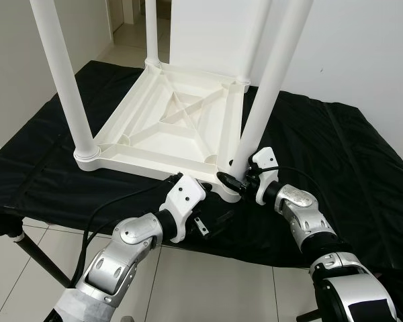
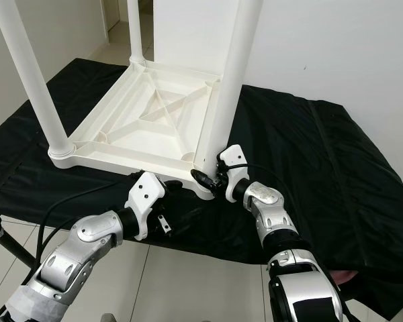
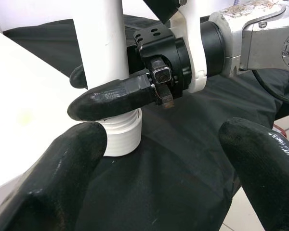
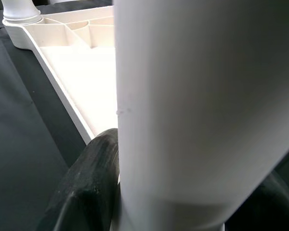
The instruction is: Building children table
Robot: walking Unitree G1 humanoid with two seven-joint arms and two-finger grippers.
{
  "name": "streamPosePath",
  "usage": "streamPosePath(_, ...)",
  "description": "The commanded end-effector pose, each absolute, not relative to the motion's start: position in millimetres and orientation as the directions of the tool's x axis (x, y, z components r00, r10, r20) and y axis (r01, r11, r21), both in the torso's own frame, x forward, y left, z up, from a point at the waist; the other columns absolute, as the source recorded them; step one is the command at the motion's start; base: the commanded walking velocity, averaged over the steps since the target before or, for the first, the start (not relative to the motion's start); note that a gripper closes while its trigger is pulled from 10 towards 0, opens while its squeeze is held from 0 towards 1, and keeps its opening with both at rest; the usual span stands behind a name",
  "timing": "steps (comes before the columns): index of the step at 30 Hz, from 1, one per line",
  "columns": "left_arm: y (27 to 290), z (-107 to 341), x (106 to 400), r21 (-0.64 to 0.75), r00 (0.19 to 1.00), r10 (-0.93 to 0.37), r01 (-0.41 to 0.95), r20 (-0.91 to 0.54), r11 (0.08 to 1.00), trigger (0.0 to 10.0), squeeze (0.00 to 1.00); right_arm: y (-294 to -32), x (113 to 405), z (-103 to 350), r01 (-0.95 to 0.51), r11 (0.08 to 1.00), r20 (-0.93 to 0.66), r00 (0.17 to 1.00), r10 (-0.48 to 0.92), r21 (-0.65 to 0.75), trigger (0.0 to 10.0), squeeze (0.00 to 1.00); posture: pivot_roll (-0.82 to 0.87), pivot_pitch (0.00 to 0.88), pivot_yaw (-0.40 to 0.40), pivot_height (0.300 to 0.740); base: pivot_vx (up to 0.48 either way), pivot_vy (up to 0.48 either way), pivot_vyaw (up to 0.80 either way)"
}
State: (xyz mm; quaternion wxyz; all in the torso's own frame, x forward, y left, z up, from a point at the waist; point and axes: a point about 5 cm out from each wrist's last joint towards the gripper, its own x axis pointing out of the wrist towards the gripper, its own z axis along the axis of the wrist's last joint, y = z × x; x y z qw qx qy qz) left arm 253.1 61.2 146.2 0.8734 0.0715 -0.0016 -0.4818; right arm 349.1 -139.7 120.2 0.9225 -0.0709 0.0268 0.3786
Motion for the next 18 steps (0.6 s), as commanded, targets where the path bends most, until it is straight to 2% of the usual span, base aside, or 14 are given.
streamPosePath(1,56.5,146.4,246.7,0.115,0.472,-0.879,0.879,-0.070,0.463,10.0,0.00,-144.9,343.9,104.3,-0.686,0.724,-0.167,0.723,0.670,-0.069,10.0,0.00,-0.01,0.000,-0.084,0.740,0.000,0.000,0.00)
streamPosePath(7,57.2,146.8,247.8,0.118,0.471,-0.879,0.879,-0.072,0.462,10.0,0.00,-146.7,343.7,97.4,-0.579,0.812,-0.165,0.810,0.563,-0.072,10.0,0.00,-0.02,0.000,-0.081,0.740,0.000,0.000,0.00)
streamPosePath(11,56.2,146.5,247.5,0.117,0.465,-0.882,0.883,-0.073,0.456,10.0,0.00,-135.9,339.5,97.9,-0.481,0.876,-0.125,0.872,0.474,-0.030,10.0,0.00,-0.03,0.000,-0.080,0.740,0.000,0.000,0.00)
streamPosePath(18,55.8,146.8,247.9,0.118,0.462,-0.884,0.884,-0.072,0.453,10.0,0.00,-130.6,335.8,96.6,-0.360,0.933,-0.119,0.926,0.357,-0.003,10.0,0.00,-0.03,0.000,-0.079,0.740,0.000,0.000,0.00)
